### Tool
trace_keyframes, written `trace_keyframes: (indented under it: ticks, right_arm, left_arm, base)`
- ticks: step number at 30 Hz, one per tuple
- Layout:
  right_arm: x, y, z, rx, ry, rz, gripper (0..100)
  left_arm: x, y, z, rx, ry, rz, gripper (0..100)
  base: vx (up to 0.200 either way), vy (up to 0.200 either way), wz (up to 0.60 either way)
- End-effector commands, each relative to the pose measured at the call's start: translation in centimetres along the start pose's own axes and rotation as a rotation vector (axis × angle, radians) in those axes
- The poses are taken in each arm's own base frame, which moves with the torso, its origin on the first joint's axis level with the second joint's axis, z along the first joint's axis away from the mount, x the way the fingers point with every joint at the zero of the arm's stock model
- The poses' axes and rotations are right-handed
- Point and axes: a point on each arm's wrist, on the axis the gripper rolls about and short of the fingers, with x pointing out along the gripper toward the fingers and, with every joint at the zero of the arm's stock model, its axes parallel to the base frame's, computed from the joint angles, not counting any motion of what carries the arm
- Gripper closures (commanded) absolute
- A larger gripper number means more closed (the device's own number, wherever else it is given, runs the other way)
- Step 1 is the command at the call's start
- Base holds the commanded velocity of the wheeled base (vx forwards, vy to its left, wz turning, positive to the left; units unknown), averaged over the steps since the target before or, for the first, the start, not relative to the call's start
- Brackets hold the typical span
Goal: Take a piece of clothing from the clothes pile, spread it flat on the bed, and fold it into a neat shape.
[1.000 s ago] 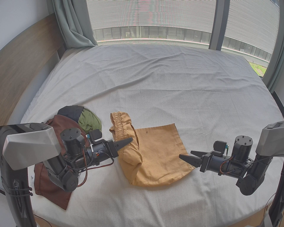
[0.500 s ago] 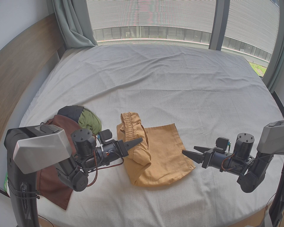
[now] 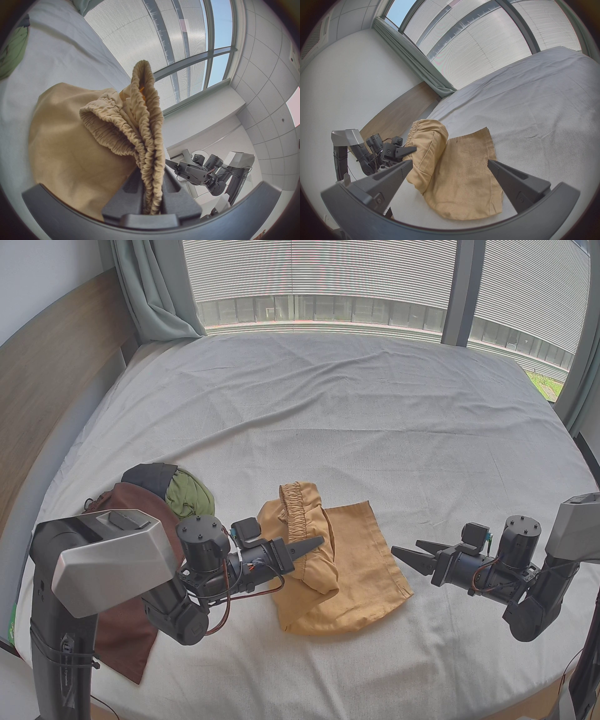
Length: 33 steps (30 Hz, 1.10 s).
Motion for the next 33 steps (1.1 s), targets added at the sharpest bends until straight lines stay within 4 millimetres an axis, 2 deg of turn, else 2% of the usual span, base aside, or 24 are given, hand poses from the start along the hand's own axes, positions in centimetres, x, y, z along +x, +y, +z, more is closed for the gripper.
trace_keyframes:
  ticks: [1,7,12,21,22,33]
  right_arm:
    - [0.0,-0.1,0.2,0.0,-0.007,-0.002,0]
    - [0.0,-0.2,0.3,-0.002,-0.012,-0.002,0]
    - [-0.1,-0.3,0.4,-0.001,-0.016,-0.007,0]
    - [-0.1,-0.4,0.4,-0.002,-0.017,-0.01,0]
    - [-0.1,-0.4,0.4,-0.002,-0.017,-0.01,0]
    - [0.0,-0.4,0.4,-0.003,-0.015,-0.009,0]
  left_arm:
    - [0.8,-0.4,-0.8,-0.024,0.02,-0.022,100]
    - [2.0,-0.3,-2.4,-0.053,0.062,-0.027,100]
    - [2.3,0.6,-3.2,-0.064,0.071,-0.004,100]
    - [2.9,0.7,-2.7,-0.055,0.045,-0.002,100]
    - [2.9,0.7,-2.7,-0.053,0.043,-0.004,0]
    - [3.3,1.0,-2.3,-0.038,0.014,-0.01,0]
  base:
    - [0.0,0.0,0.0]
    - [0.0,0.0,0.0]
    - [0.0,0.0,0.0]
    - [0.0,0.0,0.0]
    - [0.0,0.0,0.0]
    - [0.0,0.0,0.0]
